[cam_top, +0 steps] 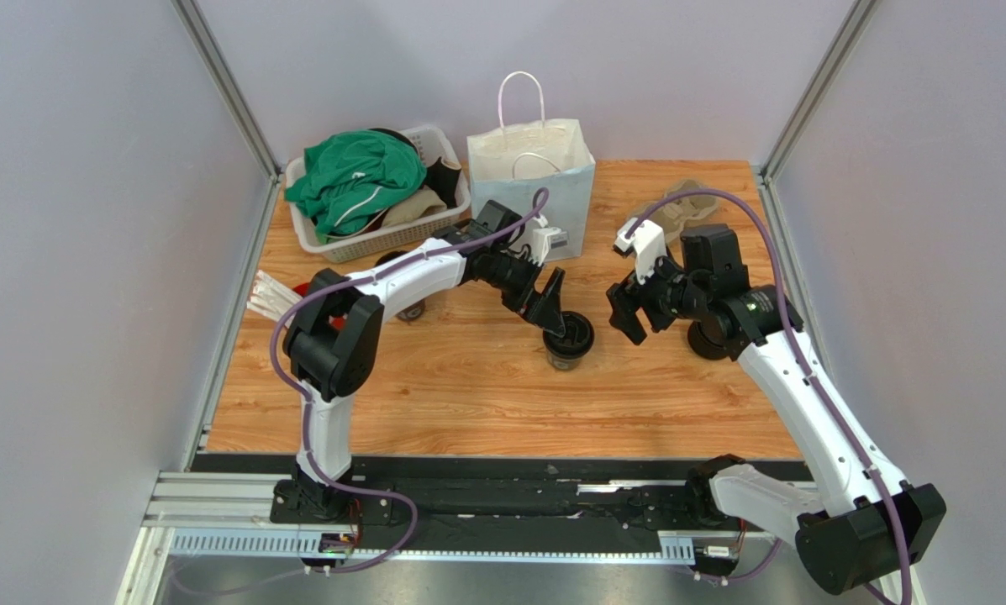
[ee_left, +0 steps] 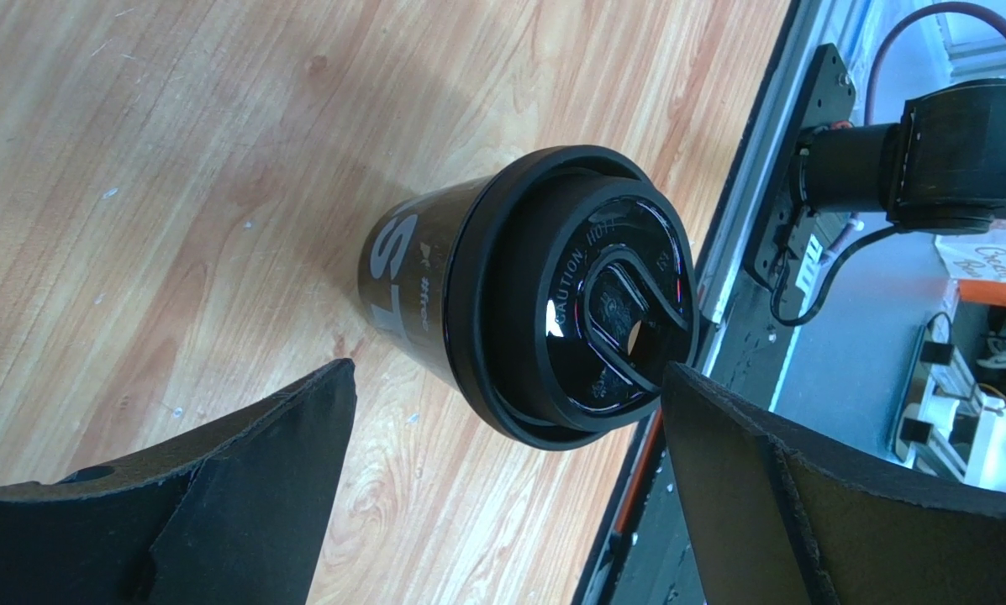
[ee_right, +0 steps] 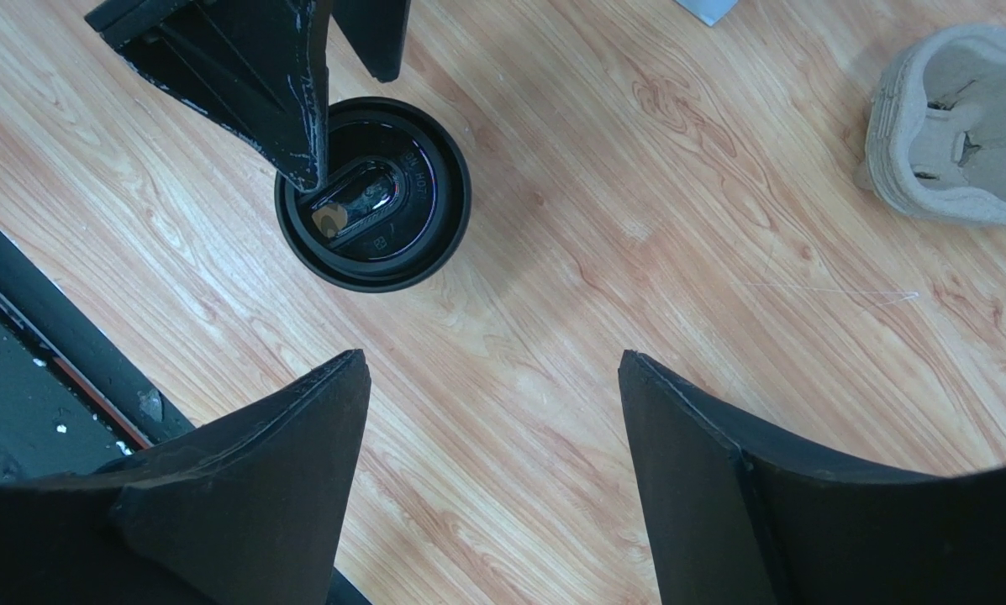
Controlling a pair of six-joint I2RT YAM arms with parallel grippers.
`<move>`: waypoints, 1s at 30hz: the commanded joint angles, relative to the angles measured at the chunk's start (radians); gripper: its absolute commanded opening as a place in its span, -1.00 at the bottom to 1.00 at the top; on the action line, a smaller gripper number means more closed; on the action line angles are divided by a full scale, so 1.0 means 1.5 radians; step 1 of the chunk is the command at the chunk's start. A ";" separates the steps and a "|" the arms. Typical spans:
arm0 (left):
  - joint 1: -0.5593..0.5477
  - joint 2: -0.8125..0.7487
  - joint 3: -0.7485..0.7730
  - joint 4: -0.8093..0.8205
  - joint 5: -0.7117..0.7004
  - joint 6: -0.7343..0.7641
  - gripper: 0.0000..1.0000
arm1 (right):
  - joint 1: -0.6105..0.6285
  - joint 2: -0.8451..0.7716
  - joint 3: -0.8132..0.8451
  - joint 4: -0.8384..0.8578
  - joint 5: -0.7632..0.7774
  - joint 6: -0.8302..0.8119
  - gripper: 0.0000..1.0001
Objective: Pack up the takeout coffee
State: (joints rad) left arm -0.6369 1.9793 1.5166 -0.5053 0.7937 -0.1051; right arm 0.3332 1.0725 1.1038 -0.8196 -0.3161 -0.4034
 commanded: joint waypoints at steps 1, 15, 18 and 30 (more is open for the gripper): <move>-0.008 0.022 0.034 0.019 0.013 -0.018 0.97 | 0.002 -0.008 -0.006 0.034 0.001 0.009 0.54; -0.009 0.056 0.064 0.014 0.011 -0.020 0.79 | 0.003 -0.017 -0.014 0.039 0.002 0.007 0.53; -0.009 0.062 0.064 0.012 0.015 -0.019 0.64 | 0.002 -0.016 -0.016 0.042 0.001 0.007 0.52; -0.009 0.087 0.046 0.000 0.017 -0.006 0.34 | 0.003 -0.008 -0.018 0.044 0.002 0.005 0.52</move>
State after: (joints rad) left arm -0.6464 2.0724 1.5803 -0.4900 0.8391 -0.1345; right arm 0.3332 1.0718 1.0767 -0.7944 -0.3161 -0.4038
